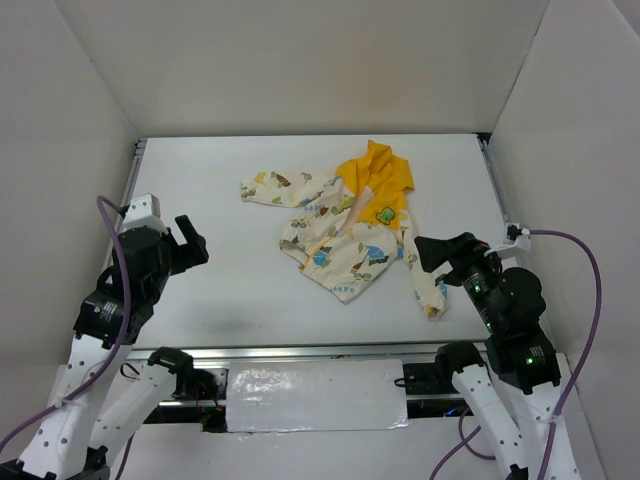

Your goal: Zip up the jacket

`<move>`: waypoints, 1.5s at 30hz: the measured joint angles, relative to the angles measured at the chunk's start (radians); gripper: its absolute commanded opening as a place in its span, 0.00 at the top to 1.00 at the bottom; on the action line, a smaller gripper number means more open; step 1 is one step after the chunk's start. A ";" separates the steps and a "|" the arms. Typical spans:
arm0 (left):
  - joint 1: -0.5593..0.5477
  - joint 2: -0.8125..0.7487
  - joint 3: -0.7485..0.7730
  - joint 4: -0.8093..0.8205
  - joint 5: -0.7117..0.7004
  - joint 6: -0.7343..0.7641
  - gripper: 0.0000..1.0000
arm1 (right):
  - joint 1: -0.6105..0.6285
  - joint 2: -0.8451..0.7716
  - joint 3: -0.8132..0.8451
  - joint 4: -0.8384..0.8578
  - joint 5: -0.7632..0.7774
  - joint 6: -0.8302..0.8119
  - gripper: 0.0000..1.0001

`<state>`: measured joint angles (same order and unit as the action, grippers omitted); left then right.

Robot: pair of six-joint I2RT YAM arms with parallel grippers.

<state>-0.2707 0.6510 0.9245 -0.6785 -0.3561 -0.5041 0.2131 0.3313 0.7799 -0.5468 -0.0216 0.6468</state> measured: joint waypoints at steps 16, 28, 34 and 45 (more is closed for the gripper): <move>-0.435 0.205 -0.199 0.257 0.097 -0.354 0.01 | 0.000 0.005 -0.027 0.011 -0.024 0.014 0.00; -0.747 0.829 -0.050 0.516 -0.147 -0.548 0.03 | 0.000 0.036 -0.036 0.021 -0.096 0.018 0.00; -0.669 0.912 -0.036 0.615 -0.161 -0.541 0.07 | 0.000 0.036 -0.038 0.026 -0.119 0.017 0.00; -0.472 1.032 0.000 0.767 -0.072 -0.469 0.14 | 0.000 0.048 -0.067 0.040 -0.144 0.016 0.00</move>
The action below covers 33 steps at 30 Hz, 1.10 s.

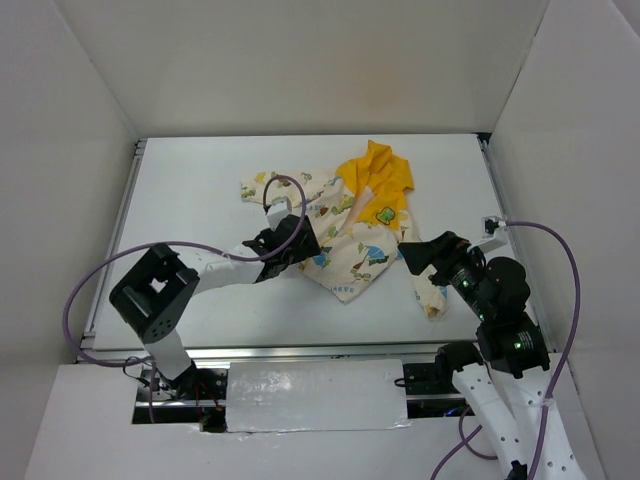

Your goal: Zip up the jacket

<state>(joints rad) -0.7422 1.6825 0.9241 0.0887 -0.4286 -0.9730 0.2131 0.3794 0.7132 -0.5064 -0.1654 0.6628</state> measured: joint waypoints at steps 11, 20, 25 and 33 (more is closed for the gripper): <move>0.036 0.067 0.023 0.087 0.077 0.024 0.37 | 0.000 0.008 0.000 0.000 -0.008 -0.006 0.00; 0.097 0.109 0.056 0.122 0.134 0.033 0.74 | 0.000 0.018 0.004 -0.002 -0.007 -0.010 0.00; 0.130 0.085 0.021 0.159 0.173 0.052 0.97 | 0.000 0.019 0.008 -0.002 -0.008 -0.010 0.00; 0.150 -0.149 -0.066 0.166 0.243 0.082 1.00 | 0.000 0.023 0.008 -0.002 -0.016 -0.010 0.00</move>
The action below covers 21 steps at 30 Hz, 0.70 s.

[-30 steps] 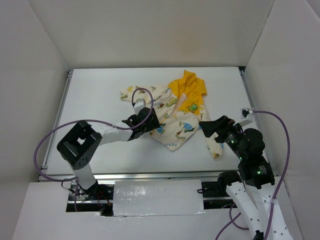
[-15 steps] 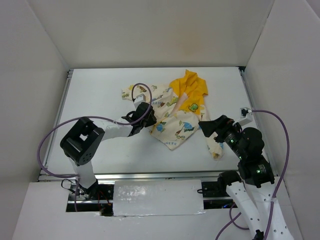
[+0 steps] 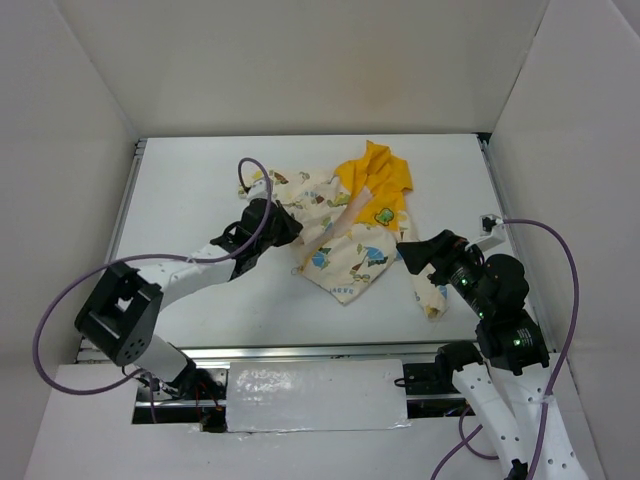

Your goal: Zip up the jacket

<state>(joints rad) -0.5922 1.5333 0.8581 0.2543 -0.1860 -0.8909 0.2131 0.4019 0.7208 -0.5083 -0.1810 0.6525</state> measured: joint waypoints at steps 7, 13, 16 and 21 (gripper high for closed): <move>0.011 -0.125 -0.083 -0.011 0.074 -0.008 1.00 | 0.000 0.001 0.000 0.000 -0.019 0.000 0.00; 0.019 -0.166 -0.196 -0.069 0.171 -0.066 0.98 | 0.000 0.009 0.000 0.000 -0.027 -0.003 0.00; 0.019 -0.202 -0.251 -0.102 0.180 -0.101 0.93 | 0.000 0.018 0.000 0.000 -0.040 -0.003 0.00; 0.019 -0.277 -0.313 -0.196 0.053 -0.150 0.90 | 0.000 0.025 0.000 0.002 -0.063 -0.003 0.00</move>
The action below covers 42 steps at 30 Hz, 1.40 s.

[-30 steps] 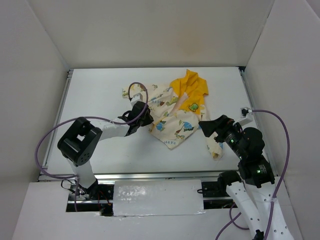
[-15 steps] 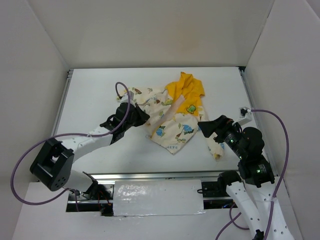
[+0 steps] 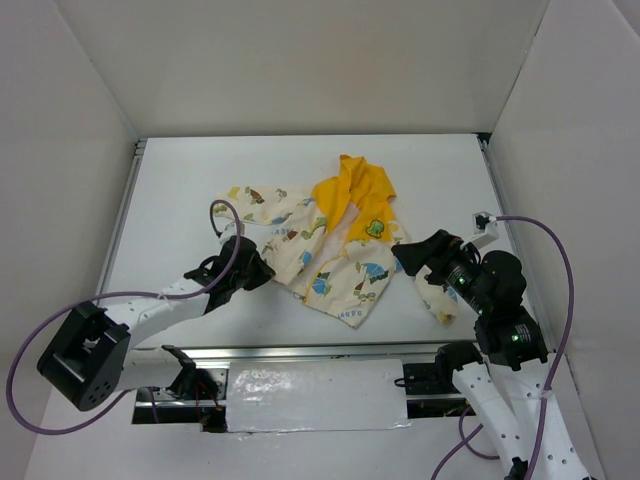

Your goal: Zip up the jacket

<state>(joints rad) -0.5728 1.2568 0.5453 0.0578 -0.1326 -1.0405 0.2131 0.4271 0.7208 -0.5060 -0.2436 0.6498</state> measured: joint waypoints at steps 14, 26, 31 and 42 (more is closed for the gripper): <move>0.001 0.050 0.089 -0.238 -0.374 -0.031 0.36 | 0.000 0.002 -0.006 0.013 -0.029 -0.003 0.00; -0.142 -0.245 0.193 -0.310 -0.342 0.194 0.43 | 0.000 0.016 -0.013 0.027 -0.053 -0.019 0.00; -0.169 -0.117 0.301 -0.334 -0.250 0.369 0.39 | 0.000 0.027 -0.022 0.045 -0.072 -0.022 0.00; -0.221 0.200 0.374 -0.492 -0.274 0.501 0.38 | 0.000 0.040 -0.022 0.060 -0.135 -0.051 0.00</move>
<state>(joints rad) -0.7937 1.4563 0.9192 -0.4339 -0.4068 -0.5392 0.2134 0.4675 0.6991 -0.4461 -0.3786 0.5987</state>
